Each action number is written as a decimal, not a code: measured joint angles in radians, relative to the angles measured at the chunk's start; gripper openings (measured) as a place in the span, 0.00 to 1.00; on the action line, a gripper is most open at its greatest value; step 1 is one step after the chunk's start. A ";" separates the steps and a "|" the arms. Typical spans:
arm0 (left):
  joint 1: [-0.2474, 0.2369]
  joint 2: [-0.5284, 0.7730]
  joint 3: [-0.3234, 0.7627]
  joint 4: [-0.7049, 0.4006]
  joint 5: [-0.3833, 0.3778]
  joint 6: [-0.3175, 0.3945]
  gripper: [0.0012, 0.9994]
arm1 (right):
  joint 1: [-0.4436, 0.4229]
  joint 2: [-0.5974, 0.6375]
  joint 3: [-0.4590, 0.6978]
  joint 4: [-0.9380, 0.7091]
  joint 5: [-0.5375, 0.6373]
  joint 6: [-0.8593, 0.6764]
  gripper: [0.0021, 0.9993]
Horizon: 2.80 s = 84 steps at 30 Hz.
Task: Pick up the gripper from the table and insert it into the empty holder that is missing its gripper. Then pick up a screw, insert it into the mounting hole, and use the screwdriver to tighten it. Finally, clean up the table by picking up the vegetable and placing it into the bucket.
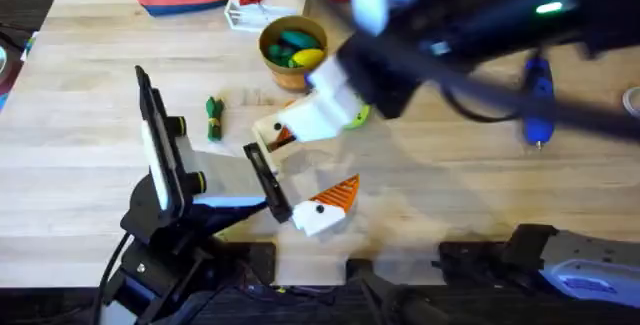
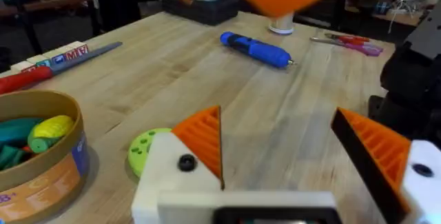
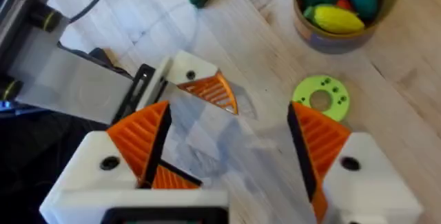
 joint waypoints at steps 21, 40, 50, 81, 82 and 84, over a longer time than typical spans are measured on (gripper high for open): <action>0.000 0.000 0.000 0.000 0.000 0.003 0.18 | -0.087 -0.332 0.000 -0.437 -0.011 -0.094 0.99; 0.000 0.000 0.000 0.000 0.000 0.007 0.01 | -0.331 -0.441 -0.079 -0.477 0.289 0.038 0.99; 0.000 0.000 0.000 0.000 0.000 0.007 0.01 | -0.860 -0.351 -0.318 -0.282 0.347 0.030 0.99; 0.000 0.000 0.000 0.000 0.000 0.007 0.01 | -1.298 0.294 -0.329 0.280 0.223 -0.451 0.99; 0.000 0.000 0.000 0.000 0.000 0.007 0.01 | -1.303 0.300 -0.329 0.296 0.220 -0.452 0.99; 0.000 0.000 0.000 0.000 0.000 0.007 0.01 | -1.310 0.315 -0.329 0.323 0.214 -0.454 0.99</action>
